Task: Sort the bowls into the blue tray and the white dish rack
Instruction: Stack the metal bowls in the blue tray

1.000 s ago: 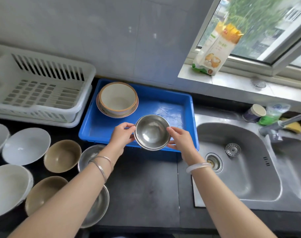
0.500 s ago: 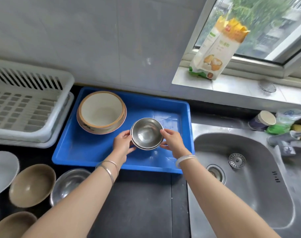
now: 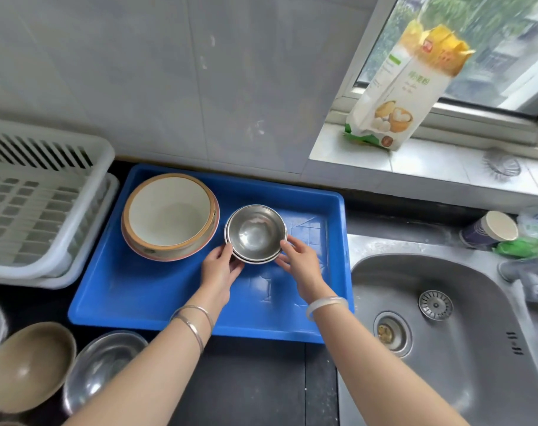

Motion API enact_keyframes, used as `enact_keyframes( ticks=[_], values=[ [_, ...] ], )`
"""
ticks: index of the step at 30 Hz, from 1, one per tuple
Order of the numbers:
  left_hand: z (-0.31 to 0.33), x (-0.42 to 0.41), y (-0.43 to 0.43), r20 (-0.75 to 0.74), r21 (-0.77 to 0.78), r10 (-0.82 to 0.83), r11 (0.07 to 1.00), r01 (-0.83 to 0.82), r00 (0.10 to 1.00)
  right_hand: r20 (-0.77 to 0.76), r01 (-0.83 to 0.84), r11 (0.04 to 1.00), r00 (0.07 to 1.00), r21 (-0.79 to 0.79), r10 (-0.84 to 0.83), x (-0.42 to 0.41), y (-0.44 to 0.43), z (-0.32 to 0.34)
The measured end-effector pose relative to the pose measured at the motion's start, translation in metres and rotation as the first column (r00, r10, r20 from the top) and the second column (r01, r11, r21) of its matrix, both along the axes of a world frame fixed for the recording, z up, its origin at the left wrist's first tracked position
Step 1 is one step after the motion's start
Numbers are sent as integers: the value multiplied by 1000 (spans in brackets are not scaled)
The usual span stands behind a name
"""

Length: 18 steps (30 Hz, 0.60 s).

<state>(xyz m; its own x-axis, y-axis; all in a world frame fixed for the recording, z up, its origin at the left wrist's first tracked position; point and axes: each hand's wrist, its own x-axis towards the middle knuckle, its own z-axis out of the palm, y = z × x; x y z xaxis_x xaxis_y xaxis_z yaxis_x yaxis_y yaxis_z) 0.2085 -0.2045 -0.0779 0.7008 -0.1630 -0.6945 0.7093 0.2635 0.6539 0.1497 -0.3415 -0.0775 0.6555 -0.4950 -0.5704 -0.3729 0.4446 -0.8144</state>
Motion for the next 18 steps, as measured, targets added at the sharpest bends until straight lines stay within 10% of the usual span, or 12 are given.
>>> enact_keyframes(
  ticks=[18],
  values=[
    [-9,18,-21,27,-64,114,992,-112,993,11,48,999,999,-19,-47,37,-5,-11]
  ],
)
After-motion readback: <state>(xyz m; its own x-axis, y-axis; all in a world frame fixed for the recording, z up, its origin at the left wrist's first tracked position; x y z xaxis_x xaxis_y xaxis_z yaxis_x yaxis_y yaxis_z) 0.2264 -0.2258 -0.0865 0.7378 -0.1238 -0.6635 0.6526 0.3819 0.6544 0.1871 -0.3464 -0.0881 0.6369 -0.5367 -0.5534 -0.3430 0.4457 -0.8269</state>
